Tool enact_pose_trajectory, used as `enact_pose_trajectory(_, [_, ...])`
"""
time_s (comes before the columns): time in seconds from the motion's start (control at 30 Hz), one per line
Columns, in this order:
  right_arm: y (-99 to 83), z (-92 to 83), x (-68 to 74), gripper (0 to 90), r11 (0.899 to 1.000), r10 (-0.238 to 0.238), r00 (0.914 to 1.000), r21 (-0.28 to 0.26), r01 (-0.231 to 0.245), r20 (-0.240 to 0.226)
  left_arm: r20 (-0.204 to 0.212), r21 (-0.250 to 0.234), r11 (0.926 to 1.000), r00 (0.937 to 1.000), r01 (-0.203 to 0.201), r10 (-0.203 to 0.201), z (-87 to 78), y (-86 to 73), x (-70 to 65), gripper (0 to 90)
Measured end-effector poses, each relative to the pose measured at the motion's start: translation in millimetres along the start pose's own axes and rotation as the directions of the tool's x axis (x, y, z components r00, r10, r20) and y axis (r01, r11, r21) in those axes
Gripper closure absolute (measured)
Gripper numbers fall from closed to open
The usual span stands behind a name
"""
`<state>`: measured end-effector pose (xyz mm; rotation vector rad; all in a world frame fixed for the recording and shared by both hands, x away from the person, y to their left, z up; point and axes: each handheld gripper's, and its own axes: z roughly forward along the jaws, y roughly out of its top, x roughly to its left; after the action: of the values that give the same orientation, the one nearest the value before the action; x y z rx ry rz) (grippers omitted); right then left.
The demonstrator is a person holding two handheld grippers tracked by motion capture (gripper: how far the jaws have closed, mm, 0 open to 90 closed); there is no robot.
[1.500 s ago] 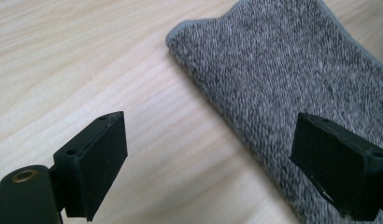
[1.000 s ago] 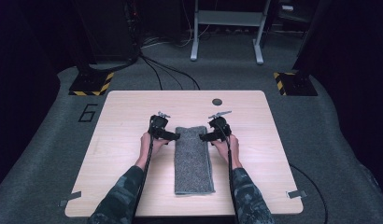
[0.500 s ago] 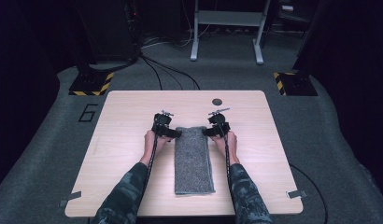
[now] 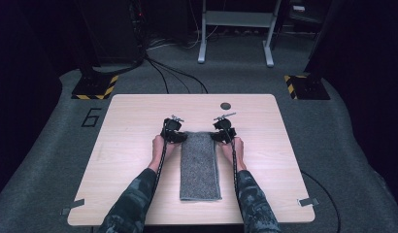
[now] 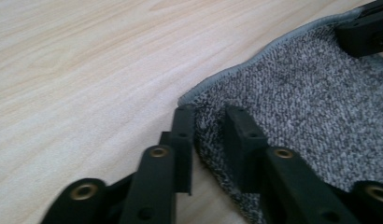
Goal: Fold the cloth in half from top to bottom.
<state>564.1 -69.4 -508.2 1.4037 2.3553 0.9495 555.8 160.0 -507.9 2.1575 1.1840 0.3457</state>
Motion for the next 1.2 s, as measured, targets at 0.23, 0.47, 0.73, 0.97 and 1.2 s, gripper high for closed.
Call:
enact_pose_trajectory(0.23, [-0.9, -4.2, 2.8, 87.3, 1.0, -0.014, 0.9998, -0.024, 0.014, 0.011, -0.005, -0.009, 0.9996, 0.9997, -0.026, 0.025, -2.5, 0.2, -4.9, 86.6])
enact_pose_trajectory(0.47, [2.5, -25.6, 6.8, 87.6, 0.996, -0.012, 0.9999, -0.086, 0.012, -0.001, 0.006, -0.083, 0.9962, 0.9996, -0.026, 0.027, -20.2, 2.7, -5.3, 86.8])
enact_pose_trajectory(0.73, [9.2, -43.2, 15.0, 87.6, 0.988, -0.067, 0.9977, -0.14, 0.068, 0.012, -0.008, -0.154, 0.9863, 0.9983, -0.058, 0.058, -42.8, 12.1, -7.0, 86.8])
enact_pose_trajectory(0.97, [19.9, -65.5, 17.5, 87.6, 0.977, -0.084, 0.9965, -0.195, 0.083, 0.004, 0.011, -0.233, 0.9707, 0.998, -0.058, 0.062, -63.2, 21.0, -6.9, 86.8])
enact_pose_trajectory(1.2, [29.1, -88.8, 16.1, 87.6, 0.966, -0.091, 0.9957, -0.245, 0.086, -0.012, 0.008, -0.274, 0.9592, 0.9972, -0.069, 0.074, -82.2, 30.7, -5.1, 86.8])
